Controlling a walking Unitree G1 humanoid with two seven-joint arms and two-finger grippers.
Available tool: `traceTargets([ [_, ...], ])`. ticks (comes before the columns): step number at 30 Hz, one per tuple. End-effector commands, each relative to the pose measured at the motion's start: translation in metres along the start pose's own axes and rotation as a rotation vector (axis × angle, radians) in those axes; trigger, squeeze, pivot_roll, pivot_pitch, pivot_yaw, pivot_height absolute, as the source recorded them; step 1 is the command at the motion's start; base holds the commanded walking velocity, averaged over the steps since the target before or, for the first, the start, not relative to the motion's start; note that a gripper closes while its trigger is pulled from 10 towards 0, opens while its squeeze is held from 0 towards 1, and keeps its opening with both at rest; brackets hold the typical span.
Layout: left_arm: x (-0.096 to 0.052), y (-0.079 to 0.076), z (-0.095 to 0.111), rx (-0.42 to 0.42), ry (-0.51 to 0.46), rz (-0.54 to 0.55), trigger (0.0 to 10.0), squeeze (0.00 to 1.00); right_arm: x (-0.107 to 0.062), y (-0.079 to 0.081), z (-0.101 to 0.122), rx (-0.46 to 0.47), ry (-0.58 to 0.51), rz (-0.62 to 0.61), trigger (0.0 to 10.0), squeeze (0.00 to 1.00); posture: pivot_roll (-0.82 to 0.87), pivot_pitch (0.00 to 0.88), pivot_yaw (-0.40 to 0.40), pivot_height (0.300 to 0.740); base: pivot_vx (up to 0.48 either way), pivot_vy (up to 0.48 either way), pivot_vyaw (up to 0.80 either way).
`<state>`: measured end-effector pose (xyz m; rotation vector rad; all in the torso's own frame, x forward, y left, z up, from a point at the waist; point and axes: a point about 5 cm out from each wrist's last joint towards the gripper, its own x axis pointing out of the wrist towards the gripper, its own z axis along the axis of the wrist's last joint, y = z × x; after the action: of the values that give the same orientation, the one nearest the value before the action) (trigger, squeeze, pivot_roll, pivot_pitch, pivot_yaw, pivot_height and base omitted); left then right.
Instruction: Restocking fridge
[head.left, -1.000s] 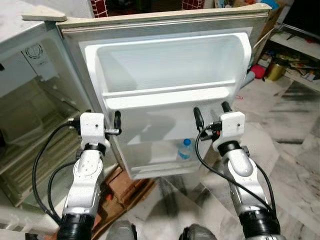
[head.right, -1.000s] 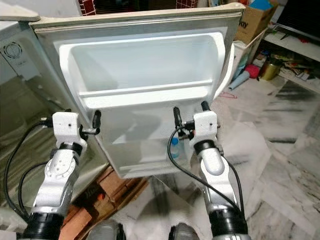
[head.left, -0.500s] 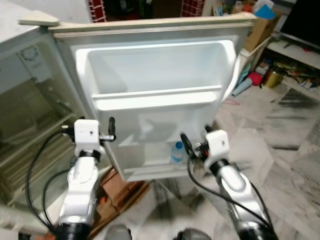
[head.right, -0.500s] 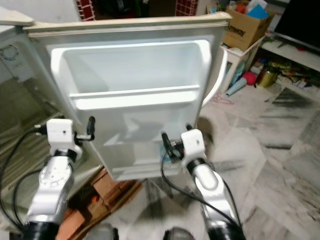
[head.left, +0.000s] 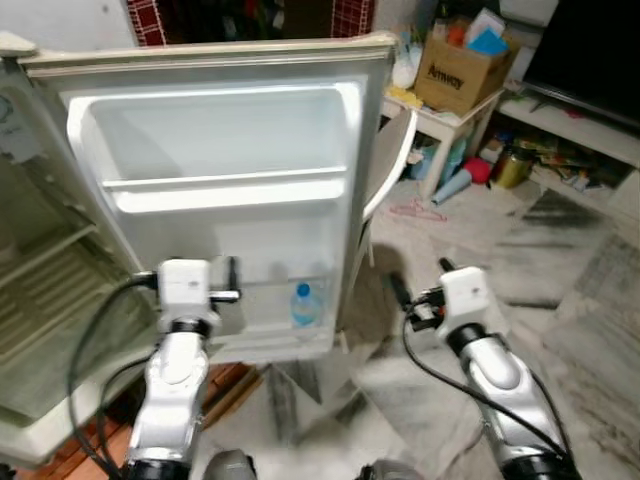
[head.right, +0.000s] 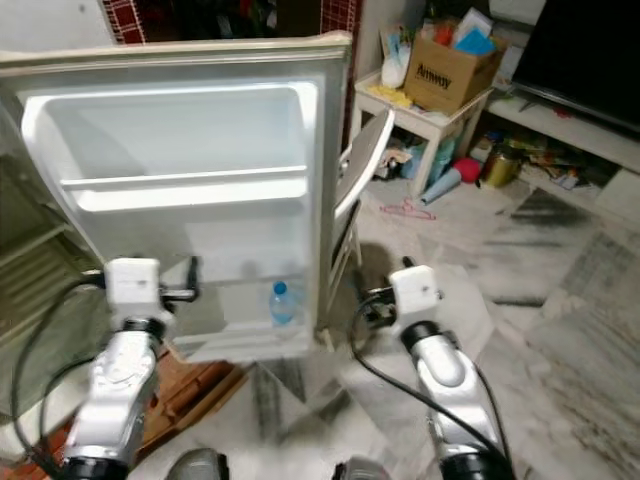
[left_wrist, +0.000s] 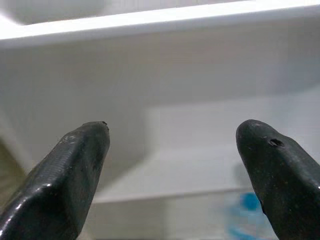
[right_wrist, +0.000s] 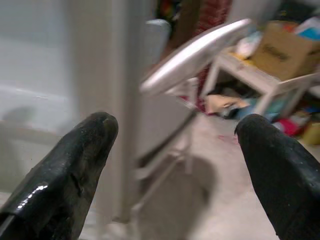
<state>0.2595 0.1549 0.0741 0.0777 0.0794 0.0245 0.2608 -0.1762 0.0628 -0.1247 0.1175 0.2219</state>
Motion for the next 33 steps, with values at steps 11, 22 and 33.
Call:
traceTargets([
  [11,0.0,0.015,-0.002,0.036,0.002,0.034,10.0,0.0,0.011,0.005,0.018,-0.008,-0.077,0.028,10.0,0.0,0.03,0.0,-0.01,0.74,0.0,-0.398,0.8],
  [22,0.003,0.012,-0.001,0.041,-0.001,0.022,10.0,0.0,0.013,0.007,0.02,-0.002,-0.106,0.025,10.0,0.0,0.03,0.0,-0.005,0.74,0.0,-0.381,0.8],
  [33,0.003,0.014,-0.003,0.059,0.008,0.034,10.0,0.0,0.014,0.006,0.02,-0.003,-0.111,0.021,10.0,0.0,0.03,0.0,-0.001,0.74,0.0,-0.301,0.8],
])
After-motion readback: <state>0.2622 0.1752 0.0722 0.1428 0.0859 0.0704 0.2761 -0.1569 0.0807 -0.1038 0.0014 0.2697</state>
